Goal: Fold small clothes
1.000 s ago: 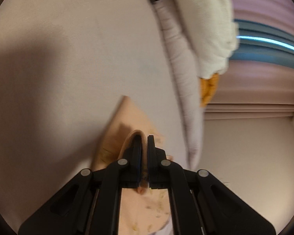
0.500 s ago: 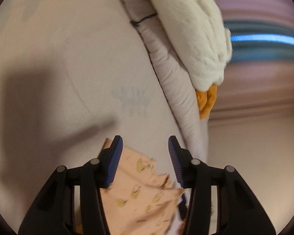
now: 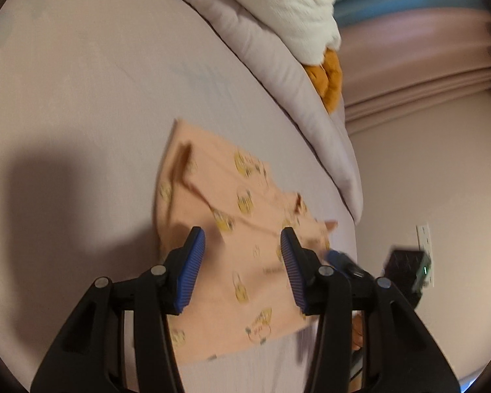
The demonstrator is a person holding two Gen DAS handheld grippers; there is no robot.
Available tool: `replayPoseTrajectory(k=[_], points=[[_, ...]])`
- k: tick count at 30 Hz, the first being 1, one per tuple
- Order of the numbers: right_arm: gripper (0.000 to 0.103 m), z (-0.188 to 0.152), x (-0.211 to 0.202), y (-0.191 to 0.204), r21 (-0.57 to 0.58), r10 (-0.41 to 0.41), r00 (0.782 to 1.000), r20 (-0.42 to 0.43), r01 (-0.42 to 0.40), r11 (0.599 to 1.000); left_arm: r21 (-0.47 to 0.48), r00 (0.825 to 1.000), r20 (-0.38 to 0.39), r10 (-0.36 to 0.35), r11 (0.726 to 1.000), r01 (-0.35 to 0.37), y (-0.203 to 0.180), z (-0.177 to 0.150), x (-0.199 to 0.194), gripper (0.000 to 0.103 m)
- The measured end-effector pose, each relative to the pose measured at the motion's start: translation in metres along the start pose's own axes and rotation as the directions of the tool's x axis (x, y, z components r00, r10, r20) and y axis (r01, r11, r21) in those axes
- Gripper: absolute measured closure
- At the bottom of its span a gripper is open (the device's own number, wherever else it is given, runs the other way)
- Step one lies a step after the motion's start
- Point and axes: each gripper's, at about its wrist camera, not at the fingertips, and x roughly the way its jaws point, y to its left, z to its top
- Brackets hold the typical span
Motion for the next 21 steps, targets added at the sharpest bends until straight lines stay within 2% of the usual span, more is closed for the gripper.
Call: replayPoseTrajectory(k=[2, 4, 7, 9, 11, 13, 16, 18, 21], points=[[0.077, -0.003, 0.038, 0.018, -0.051, -0.012, 0.995, -0.097, 0.007, 0.999, 0.027, 1.000, -0.018, 0.000, 1.000, 0.001, -0.004, -0.008, 0.002, 0.056], [0.079, -0.003, 0.068, 0.021, -0.056, -0.039, 0.986, -0.159, 0.030, 0.998, 0.059, 0.999, -0.037, 0.007, 0.998, -0.005, -0.007, -0.013, 0.004, 0.056], [0.079, 0.009, 0.097, 0.020, -0.038, -0.057, 0.979, -0.197, 0.051, 0.998, 0.095, 0.998, -0.054, 0.024, 0.995, -0.018, -0.007, -0.020, 0.003, 0.056], [0.079, 0.027, 0.107, 0.022, -0.064, -0.093, 0.986, -0.137, 0.085, 0.994, 0.100, 0.998, -0.057, 0.026, 0.995, -0.020, -0.005, -0.020, 0.004, 0.056], [0.079, 0.044, 0.107, 0.020, -0.030, -0.107, 0.992, -0.060, 0.105, 0.994, 0.092, 0.998, -0.053, 0.029, 0.995, -0.024, -0.003, -0.020, 0.002, 0.056], [0.079, 0.063, 0.101, 0.006, 0.051, -0.153, 0.987, 0.056, 0.150, 0.987, 0.090, 0.998, -0.051, 0.027, 0.996, -0.023, -0.001, -0.019, -0.001, 0.056], [0.079, 0.067, 0.076, -0.010, 0.149, -0.124, 0.981, 0.147, 0.102, 0.984, 0.108, 0.998, -0.043, 0.038, 0.994, -0.033, -0.003, -0.018, -0.003, 0.056], [0.079, 0.061, 0.054, -0.010, 0.123, -0.102, 0.976, 0.190, 0.079, 0.989, 0.107, 0.998, -0.040, 0.039, 0.994, -0.035, -0.002, -0.018, -0.004, 0.055], [0.079, 0.051, 0.023, -0.013, 0.069, -0.113, 0.973, 0.200, 0.101, 0.992, 0.086, 0.999, -0.046, 0.017, 0.996, -0.013, -0.002, -0.015, 0.001, 0.055]])
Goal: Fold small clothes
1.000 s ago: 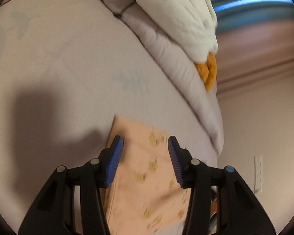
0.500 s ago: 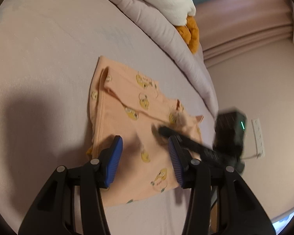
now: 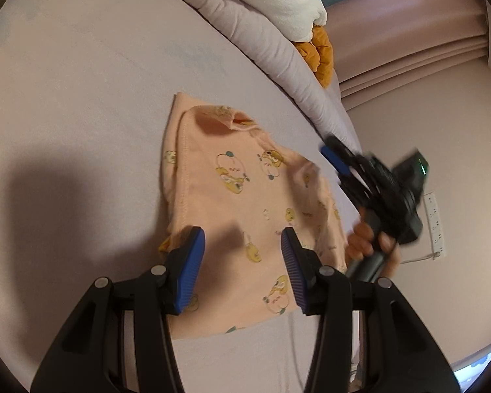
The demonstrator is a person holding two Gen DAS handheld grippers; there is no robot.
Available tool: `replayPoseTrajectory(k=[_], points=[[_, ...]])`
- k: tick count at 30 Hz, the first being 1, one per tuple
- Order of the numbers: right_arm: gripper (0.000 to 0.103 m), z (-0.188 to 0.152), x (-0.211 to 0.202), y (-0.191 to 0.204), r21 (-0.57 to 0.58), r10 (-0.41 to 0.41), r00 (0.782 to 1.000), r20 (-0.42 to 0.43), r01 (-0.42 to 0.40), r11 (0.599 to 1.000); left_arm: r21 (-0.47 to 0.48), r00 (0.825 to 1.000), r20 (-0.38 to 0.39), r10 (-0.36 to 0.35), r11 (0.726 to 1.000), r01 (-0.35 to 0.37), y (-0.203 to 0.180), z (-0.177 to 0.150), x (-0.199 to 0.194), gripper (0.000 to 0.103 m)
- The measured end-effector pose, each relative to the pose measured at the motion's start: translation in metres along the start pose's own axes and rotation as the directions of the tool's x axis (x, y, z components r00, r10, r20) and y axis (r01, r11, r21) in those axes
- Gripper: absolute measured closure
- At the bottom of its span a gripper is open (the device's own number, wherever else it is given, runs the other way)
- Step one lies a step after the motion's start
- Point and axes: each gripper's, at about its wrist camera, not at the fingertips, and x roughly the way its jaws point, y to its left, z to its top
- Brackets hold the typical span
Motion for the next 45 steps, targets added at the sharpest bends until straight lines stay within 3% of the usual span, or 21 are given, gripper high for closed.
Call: replayPoseTrajectory(k=[2, 5, 11, 16, 19, 21, 25, 28, 31, 35, 42, 45], points=[[0.079, 0.000, -0.018, -0.005, -0.015, 0.006, 1.000, 0.001, -0.006, 1.000, 0.013, 1.000, -0.010, -0.009, 1.000, 0.009, -0.006, 0.006, 0.008, 0.055], [0.079, -0.004, -0.034, -0.024, -0.020, -0.068, 0.997, -0.021, 0.067, 0.998, 0.012, 1.000, -0.027, -0.013, 1.000, 0.013, -0.011, 0.024, 0.029, 0.055], [0.079, -0.022, -0.036, -0.078, 0.039, -0.209, 0.968, -0.141, 0.216, 0.976, -0.024, 0.996, 0.000, 0.084, 0.996, -0.084, -0.005, 0.070, 0.066, 0.055], [0.079, -0.030, -0.055, -0.105, 0.117, -0.272, 0.957, -0.098, 0.282, 0.952, -0.122, 0.988, 0.077, 0.136, 0.984, -0.126, 0.010, 0.102, 0.064, 0.055], [0.079, -0.035, -0.069, -0.101, 0.084, -0.331, 0.942, -0.057, 0.335, 0.939, -0.100, 0.982, 0.103, 0.159, 0.984, -0.149, 0.004, 0.105, 0.051, 0.055], [0.079, -0.038, -0.080, -0.088, 0.025, -0.382, 0.924, -0.012, 0.382, 0.924, -0.065, 0.983, 0.102, 0.154, 0.987, -0.148, -0.003, 0.098, 0.043, 0.055], [0.079, -0.051, -0.095, -0.062, -0.083, -0.236, 0.972, 0.001, 0.235, 0.968, 0.045, 0.993, 0.064, 0.095, 0.994, -0.098, -0.023, 0.062, 0.028, 0.055], [0.079, -0.070, -0.095, -0.039, -0.189, -0.179, 0.983, -0.033, 0.170, 0.967, 0.104, 0.998, 0.014, 0.059, 0.993, -0.060, -0.032, 0.027, 0.022, 0.055], [0.079, -0.096, -0.086, -0.035, -0.267, -0.228, 0.964, -0.135, 0.187, 0.945, 0.139, 0.998, -0.037, 0.055, 0.989, -0.049, -0.032, -0.005, 0.021, 0.055], [0.079, -0.122, -0.085, -0.047, -0.299, -0.348, 0.909, -0.229, 0.275, 0.914, 0.162, 0.991, -0.067, 0.116, 0.981, -0.104, -0.021, -0.032, 0.022, 0.056], [0.079, -0.138, -0.104, -0.052, -0.253, -0.354, 0.899, -0.257, 0.290, 0.923, 0.125, 0.988, -0.081, 0.128, 0.985, -0.117, -0.009, -0.059, 0.013, 0.056], [0.079, -0.146, -0.122, -0.047, -0.203, -0.299, 0.924, -0.238, 0.254, 0.946, 0.107, 0.989, -0.061, 0.132, 0.986, -0.125, -0.018, -0.067, 0.004, 0.056]])
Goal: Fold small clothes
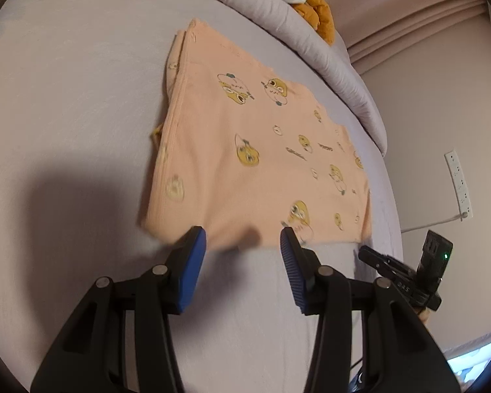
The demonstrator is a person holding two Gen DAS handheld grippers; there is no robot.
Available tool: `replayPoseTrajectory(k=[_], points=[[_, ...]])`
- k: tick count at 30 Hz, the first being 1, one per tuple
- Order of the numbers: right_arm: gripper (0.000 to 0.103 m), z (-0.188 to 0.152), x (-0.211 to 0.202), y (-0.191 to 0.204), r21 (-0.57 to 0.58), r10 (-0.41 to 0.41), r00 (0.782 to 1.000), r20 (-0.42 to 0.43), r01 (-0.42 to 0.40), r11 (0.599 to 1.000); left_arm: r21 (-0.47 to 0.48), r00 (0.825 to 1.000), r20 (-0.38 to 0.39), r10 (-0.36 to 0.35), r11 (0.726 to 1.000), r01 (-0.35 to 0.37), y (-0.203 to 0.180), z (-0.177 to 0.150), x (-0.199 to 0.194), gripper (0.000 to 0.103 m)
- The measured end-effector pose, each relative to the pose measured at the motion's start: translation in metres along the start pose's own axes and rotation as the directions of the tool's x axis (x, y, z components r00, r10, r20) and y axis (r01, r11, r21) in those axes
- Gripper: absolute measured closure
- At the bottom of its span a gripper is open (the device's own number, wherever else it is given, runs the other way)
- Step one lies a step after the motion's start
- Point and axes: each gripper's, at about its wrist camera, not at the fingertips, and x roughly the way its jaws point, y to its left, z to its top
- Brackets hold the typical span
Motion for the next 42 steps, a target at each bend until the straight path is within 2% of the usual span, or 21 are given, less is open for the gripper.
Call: replayPoseTrajectory(k=[4, 8, 10, 12, 14, 17, 19, 20, 25, 26, 29, 32, 39, 42], points=[[0.079, -0.015, -0.028, 0.006, 0.045, 0.098, 0.991, 0.090, -0.102, 0.994, 0.005, 1.000, 0.028, -0.005, 1.000, 0.004, -0.013, -0.025, -0.020, 0.055], [0.077, -0.028, -0.055, 0.021, 0.045, 0.150, 0.976, 0.161, -0.159, 0.986, 0.029, 0.998, 0.058, 0.001, 1.000, -0.003, -0.031, -0.049, -0.037, 0.051], [0.075, -0.029, -0.062, 0.031, 0.034, 0.170, 0.968, 0.185, -0.179, 0.983, 0.039, 0.998, 0.068, 0.013, 0.999, -0.016, -0.039, -0.062, -0.045, 0.046], [0.068, -0.033, -0.077, 0.043, 0.012, 0.193, 0.957, 0.217, -0.201, 0.980, 0.049, 0.996, 0.083, 0.015, 0.999, -0.019, -0.045, -0.072, -0.054, 0.045], [0.068, -0.037, -0.090, 0.049, -0.010, 0.211, 0.945, 0.248, -0.215, 0.976, 0.058, 0.995, 0.101, 0.027, 0.998, -0.033, -0.051, -0.081, -0.063, 0.044], [0.066, -0.045, -0.108, 0.053, -0.041, 0.226, 0.933, 0.281, -0.223, 0.974, 0.069, 0.990, 0.134, 0.038, 0.996, -0.047, -0.060, -0.094, -0.078, 0.035], [0.057, -0.046, -0.114, 0.061, -0.056, 0.237, 0.924, 0.300, -0.231, 0.971, 0.079, 0.987, 0.156, 0.047, 0.995, -0.060, -0.065, -0.100, -0.088, 0.031], [0.053, -0.046, -0.118, 0.066, -0.062, 0.241, 0.918, 0.314, -0.234, 0.970, 0.082, 0.985, 0.164, 0.049, 0.995, -0.063, -0.066, -0.102, -0.092, 0.030], [0.051, -0.051, -0.134, 0.085, -0.100, 0.260, 0.900, 0.350, -0.240, 0.966, 0.095, 0.977, 0.210, 0.042, 0.993, -0.063, -0.074, -0.110, -0.112, 0.020], [0.049, -0.050, -0.137, 0.089, -0.108, 0.266, 0.896, 0.355, -0.243, 0.964, 0.097, 0.975, 0.218, 0.041, 0.993, -0.063, -0.075, -0.111, -0.116, 0.018], [0.036, -0.048, -0.148, 0.098, -0.116, 0.277, 0.881, 0.384, -0.251, 0.961, 0.102, 0.970, 0.243, 0.025, 0.993, -0.051, -0.080, -0.114, -0.128, 0.013], [0.034, -0.043, -0.160, 0.108, -0.125, 0.295, 0.862, 0.413, -0.268, 0.955, 0.104, 0.965, 0.263, 0.016, 0.994, -0.045, -0.085, -0.114, -0.139, 0.003], [0.032, -0.022, -0.188, 0.125, -0.134, 0.310, 0.824, 0.474, -0.280, 0.951, 0.141, 0.950, 0.311, 0.000, 0.989, -0.046, -0.104, -0.106, -0.164, 0.001], [0.031, -0.014, -0.195, 0.129, -0.134, 0.316, 0.810, 0.494, -0.288, 0.948, 0.155, 0.941, 0.338, 0.014, 0.985, -0.070, -0.111, -0.100, -0.173, 0.001]])
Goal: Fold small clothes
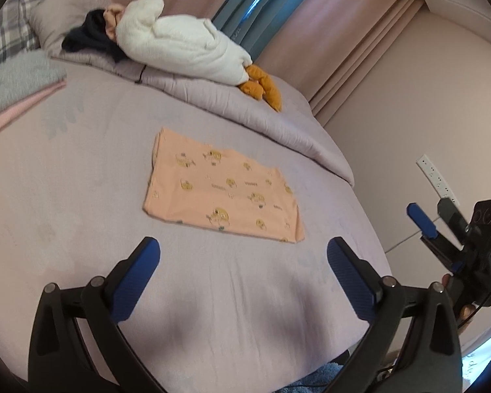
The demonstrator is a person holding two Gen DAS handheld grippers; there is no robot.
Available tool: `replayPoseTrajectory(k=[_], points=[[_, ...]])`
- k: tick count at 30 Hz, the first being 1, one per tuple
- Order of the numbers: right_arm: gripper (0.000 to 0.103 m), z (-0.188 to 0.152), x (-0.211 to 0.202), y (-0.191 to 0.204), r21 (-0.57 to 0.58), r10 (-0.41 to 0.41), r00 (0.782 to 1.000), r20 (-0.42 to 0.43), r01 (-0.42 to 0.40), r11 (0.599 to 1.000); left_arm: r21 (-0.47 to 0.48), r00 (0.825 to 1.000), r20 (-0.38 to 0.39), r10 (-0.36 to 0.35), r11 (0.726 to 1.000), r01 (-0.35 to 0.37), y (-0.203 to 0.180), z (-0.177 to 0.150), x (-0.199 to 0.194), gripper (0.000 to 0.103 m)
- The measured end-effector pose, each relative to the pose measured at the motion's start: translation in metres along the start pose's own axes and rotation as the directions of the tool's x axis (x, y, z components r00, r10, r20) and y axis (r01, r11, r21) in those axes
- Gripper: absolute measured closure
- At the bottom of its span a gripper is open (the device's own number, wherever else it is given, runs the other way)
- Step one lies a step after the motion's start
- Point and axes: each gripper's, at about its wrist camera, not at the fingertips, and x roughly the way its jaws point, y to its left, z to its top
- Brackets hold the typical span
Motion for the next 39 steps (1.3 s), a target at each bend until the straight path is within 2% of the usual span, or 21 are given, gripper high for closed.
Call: replayPoseTrajectory(k=[10, 18, 23, 29, 39], points=[[0.029, 0.017, 0.015, -0.002, -0.010, -0.017, 1.000, 0.019, 0.017, 1.000, -0.001, 0.998, 0.005, 0.060, 0.998, -0.060, 0.003, 0.017, 0.014, 0.001], [0.029, 0.012, 0.033, -0.015, -0.001, -0.041, 0.999, -0.023, 0.041, 0.999, -0.036, 0.995, 0.019, 0.095, 0.995, -0.094, 0.016, 0.028, 0.030, 0.001], [0.029, 0.006, 0.044, -0.030, 0.024, -0.072, 0.996, -0.059, 0.073, 0.997, -0.017, 0.992, 0.025, 0.126, 0.992, -0.125, 0.020, 0.032, 0.040, 0.001], [0.029, 0.003, 0.056, -0.044, 0.056, -0.078, 0.992, -0.098, 0.084, 0.995, -0.060, 0.993, 0.019, 0.119, 0.991, -0.117, 0.035, 0.036, 0.054, 0.001], [0.029, -0.002, 0.084, -0.063, 0.087, -0.083, 0.984, -0.158, 0.098, 0.991, -0.103, 0.992, -0.066, 0.111, 0.988, -0.117, 0.059, 0.042, 0.095, 0.001]])
